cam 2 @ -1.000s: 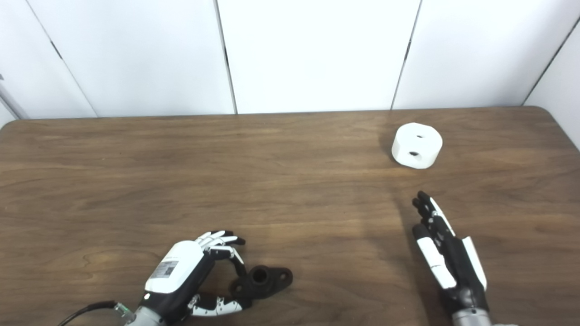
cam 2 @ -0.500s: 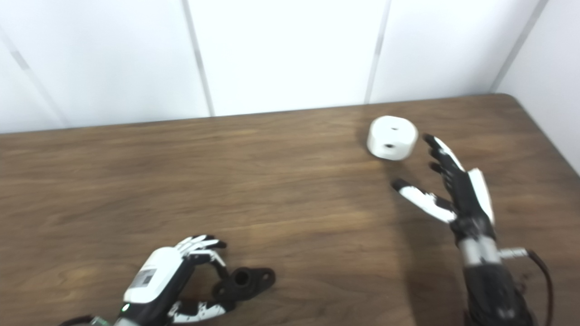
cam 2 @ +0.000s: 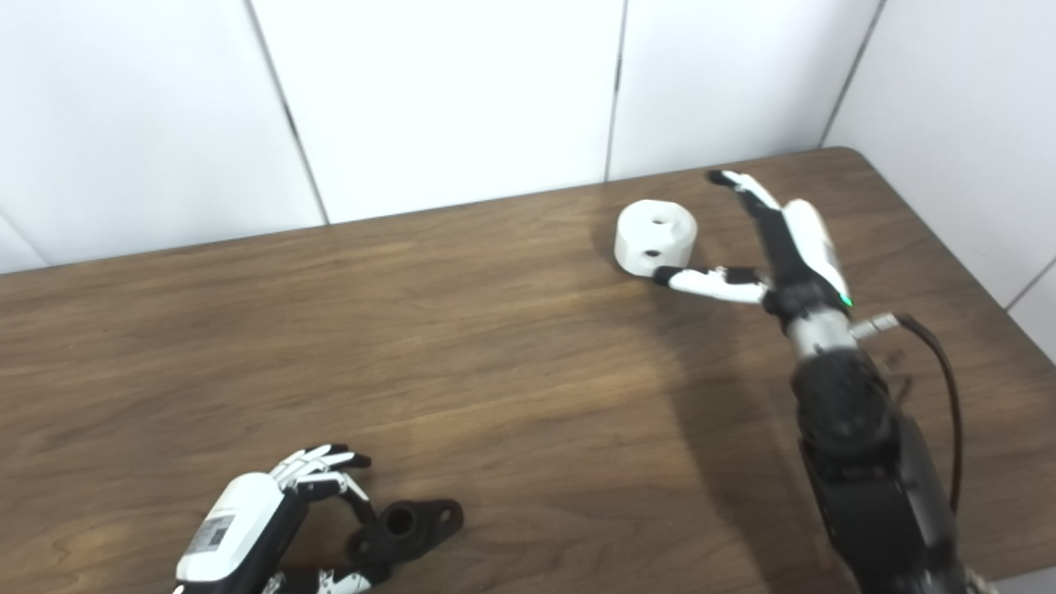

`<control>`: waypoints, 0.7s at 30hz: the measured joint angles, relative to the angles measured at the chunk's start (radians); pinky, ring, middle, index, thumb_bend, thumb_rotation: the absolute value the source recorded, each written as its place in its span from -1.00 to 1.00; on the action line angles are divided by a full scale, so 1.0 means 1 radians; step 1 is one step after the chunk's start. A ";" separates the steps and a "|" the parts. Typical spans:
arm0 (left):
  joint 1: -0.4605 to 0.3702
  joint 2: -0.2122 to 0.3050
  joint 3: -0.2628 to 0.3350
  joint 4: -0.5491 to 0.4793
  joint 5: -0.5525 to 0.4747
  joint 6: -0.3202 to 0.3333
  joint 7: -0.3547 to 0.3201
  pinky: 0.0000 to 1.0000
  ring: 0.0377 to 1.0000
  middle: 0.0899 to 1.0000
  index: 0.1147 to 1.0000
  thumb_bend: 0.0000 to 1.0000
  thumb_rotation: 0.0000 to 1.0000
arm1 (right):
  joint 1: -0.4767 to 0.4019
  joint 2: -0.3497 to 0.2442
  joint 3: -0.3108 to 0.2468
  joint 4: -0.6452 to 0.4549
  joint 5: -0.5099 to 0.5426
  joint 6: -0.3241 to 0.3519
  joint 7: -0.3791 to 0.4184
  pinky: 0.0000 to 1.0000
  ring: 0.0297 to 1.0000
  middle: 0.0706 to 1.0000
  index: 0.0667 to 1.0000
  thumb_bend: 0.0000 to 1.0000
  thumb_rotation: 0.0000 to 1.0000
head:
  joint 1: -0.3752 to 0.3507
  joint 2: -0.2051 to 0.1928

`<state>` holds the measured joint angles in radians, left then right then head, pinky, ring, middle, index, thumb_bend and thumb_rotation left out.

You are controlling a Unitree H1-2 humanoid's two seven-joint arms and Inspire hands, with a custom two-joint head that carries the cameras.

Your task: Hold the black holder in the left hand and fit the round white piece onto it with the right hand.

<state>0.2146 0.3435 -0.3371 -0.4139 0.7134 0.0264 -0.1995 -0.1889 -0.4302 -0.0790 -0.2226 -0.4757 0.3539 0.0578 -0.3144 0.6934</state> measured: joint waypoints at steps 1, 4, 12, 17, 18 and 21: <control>0.001 0.000 0.001 0.000 -0.003 -0.001 0.000 0.79 0.79 0.61 -0.15 0.02 -0.91 | -0.018 -0.008 0.010 0.015 -0.016 0.004 0.006 0.78 0.94 0.88 0.69 0.71 -0.37 | -0.003 -0.002; 0.003 0.003 0.002 0.000 -0.003 -0.003 -0.001 0.80 0.80 0.61 -0.15 0.02 -0.91 | -0.079 -0.019 0.038 0.078 -0.042 0.005 0.011 0.76 0.95 0.89 0.69 0.72 -0.38 | -0.008 -0.003; 0.003 0.007 0.003 0.001 -0.004 -0.005 -0.003 0.81 0.80 0.61 -0.15 0.02 -0.91 | -0.177 -0.072 0.126 0.254 -0.088 0.014 0.067 0.82 1.00 0.95 0.73 0.75 -0.35 | -0.022 -0.008; 0.003 0.009 0.003 0.001 -0.007 -0.006 -0.003 0.82 0.80 0.61 -0.15 0.02 -0.91 | -0.235 -0.105 0.173 0.322 -0.115 0.033 0.107 0.86 1.00 0.96 0.68 0.80 -0.35 | -0.025 -0.009; 0.004 0.009 0.003 0.001 -0.006 -0.006 -0.003 0.81 0.80 0.61 -0.15 0.02 -0.91 | -0.246 -0.107 0.181 0.337 -0.124 0.033 0.108 0.88 1.00 0.95 0.67 0.80 -0.34 | -0.025 -0.011; 0.004 0.009 0.003 0.001 -0.007 -0.007 -0.003 0.81 0.80 0.61 -0.15 0.02 -0.91 | -0.274 -0.112 0.204 0.377 -0.138 0.033 0.115 0.94 1.00 0.95 0.63 0.80 -0.33 | -0.023 -0.011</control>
<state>0.2182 0.3529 -0.3345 -0.4129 0.7069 0.0196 -0.2022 -0.4631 -0.5425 0.1247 0.1546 -0.6138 0.3872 0.1726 -0.3375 0.6826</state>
